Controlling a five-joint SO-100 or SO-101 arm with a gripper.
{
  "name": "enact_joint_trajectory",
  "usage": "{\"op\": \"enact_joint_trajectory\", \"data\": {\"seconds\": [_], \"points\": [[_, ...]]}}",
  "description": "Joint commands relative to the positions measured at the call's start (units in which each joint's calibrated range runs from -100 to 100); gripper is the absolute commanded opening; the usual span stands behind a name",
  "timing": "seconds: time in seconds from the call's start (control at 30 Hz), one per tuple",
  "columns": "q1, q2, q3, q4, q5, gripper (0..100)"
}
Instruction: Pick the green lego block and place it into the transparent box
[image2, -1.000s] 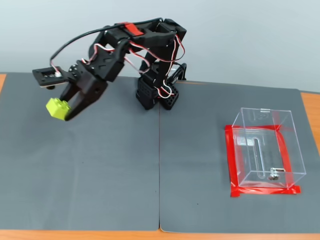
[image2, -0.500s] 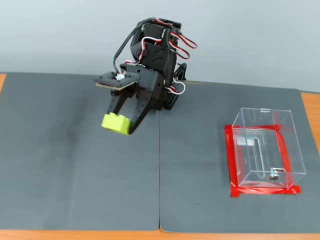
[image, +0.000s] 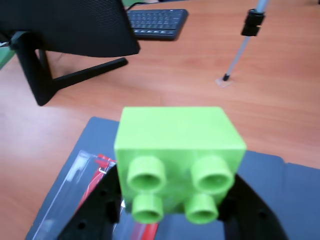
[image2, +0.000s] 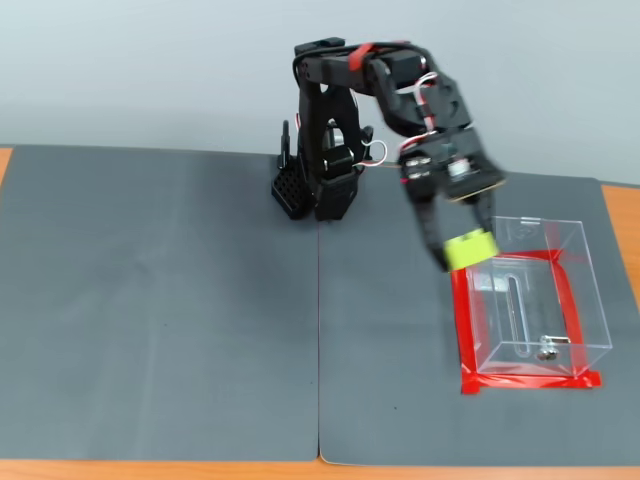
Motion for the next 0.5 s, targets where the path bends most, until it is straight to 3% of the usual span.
{"op": "enact_joint_trajectory", "data": {"seconds": [0.0,0.47], "points": [[-3.26,-0.74,-3.34,0.05,0.17,7],[-10.42,1.97,-3.25,0.05,0.17,7]]}}
